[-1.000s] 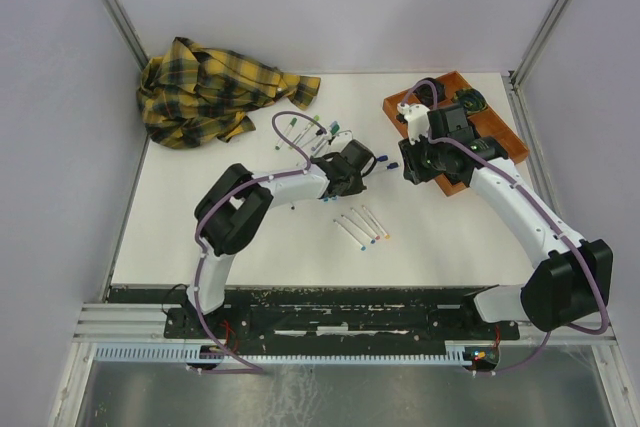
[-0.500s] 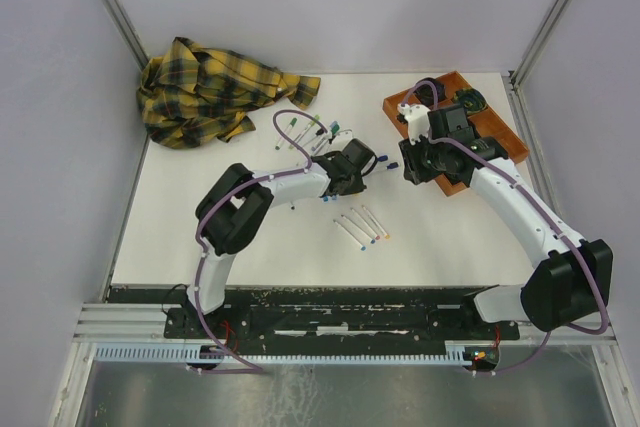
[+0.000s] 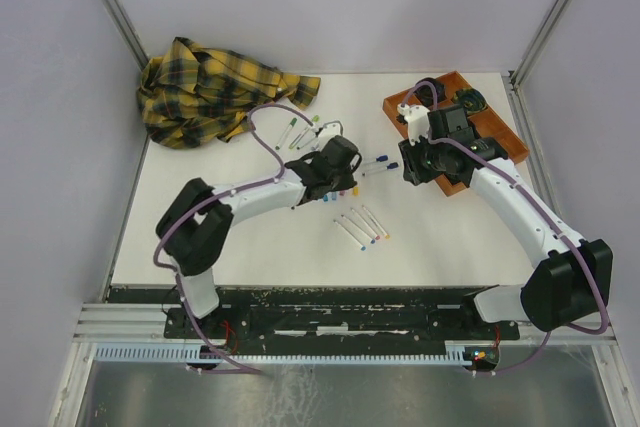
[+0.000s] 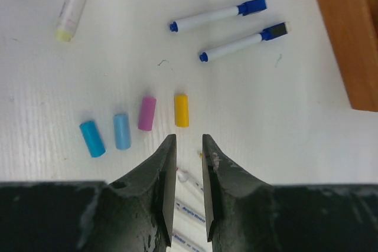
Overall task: Open the pen caps
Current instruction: Place the pen cap at the center of the board, then pick up the pen from the center of the board.
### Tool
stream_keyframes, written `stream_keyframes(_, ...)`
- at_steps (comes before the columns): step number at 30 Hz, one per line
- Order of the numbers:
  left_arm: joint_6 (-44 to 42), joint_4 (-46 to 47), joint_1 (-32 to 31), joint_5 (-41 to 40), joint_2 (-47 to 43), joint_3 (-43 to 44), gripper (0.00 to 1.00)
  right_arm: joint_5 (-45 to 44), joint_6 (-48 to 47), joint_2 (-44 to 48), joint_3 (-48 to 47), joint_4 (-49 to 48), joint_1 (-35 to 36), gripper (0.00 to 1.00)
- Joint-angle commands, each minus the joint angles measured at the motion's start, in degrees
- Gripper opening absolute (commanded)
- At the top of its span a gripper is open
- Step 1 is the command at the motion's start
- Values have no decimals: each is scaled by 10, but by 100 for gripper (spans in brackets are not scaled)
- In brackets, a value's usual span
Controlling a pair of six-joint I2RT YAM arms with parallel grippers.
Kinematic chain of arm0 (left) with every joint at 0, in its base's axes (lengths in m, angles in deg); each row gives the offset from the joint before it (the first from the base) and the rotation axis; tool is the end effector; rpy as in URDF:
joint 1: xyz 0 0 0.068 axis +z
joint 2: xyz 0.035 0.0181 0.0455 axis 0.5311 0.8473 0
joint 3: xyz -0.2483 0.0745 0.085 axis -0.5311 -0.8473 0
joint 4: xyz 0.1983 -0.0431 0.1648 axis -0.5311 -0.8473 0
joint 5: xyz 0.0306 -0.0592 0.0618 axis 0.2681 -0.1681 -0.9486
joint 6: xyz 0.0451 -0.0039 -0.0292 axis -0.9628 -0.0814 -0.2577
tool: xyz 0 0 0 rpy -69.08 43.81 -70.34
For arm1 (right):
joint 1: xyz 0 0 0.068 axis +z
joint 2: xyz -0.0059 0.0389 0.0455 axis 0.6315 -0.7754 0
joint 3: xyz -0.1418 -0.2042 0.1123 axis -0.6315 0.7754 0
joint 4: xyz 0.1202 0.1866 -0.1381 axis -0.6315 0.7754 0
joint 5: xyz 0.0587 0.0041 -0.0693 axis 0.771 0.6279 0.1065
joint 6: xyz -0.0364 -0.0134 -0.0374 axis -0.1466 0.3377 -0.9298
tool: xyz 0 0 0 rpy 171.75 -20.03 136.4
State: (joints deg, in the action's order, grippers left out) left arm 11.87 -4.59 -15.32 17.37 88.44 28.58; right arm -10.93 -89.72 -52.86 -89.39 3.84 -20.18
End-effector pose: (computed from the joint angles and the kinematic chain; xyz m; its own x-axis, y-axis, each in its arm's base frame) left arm 0.2867 -0.2954 0.2058 -0.7358 -0.1953 -0.6484 0.0451 0.9412 -0.3348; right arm 0.2679 0.0985 0.3014 -0.7025 -0.3212 -0.6350 -0.4767 0.8750 0.0848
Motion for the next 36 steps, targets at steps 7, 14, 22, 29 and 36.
stream_keyframes(7, -80, 195, -2, -87, -243, -246, 29, 16, 0, 17, 0, -18, -3, 38)
stream_keyframes(14, -77, 188, 28, -154, -303, -333, 39, 28, 0, 9, -1, -16, -3, 38)
stream_keyframes(22, -42, 145, 85, -132, -289, -354, 38, 31, 0, 3, -1, -15, -3, 38)
stream_keyframes(29, -43, 100, 115, -115, -225, -315, 35, 34, 1, 1, -1, -15, -3, 38)
stream_keyframes(36, -33, 52, 116, -121, -158, -262, 31, 35, 2, 1, 0, -15, -3, 38)
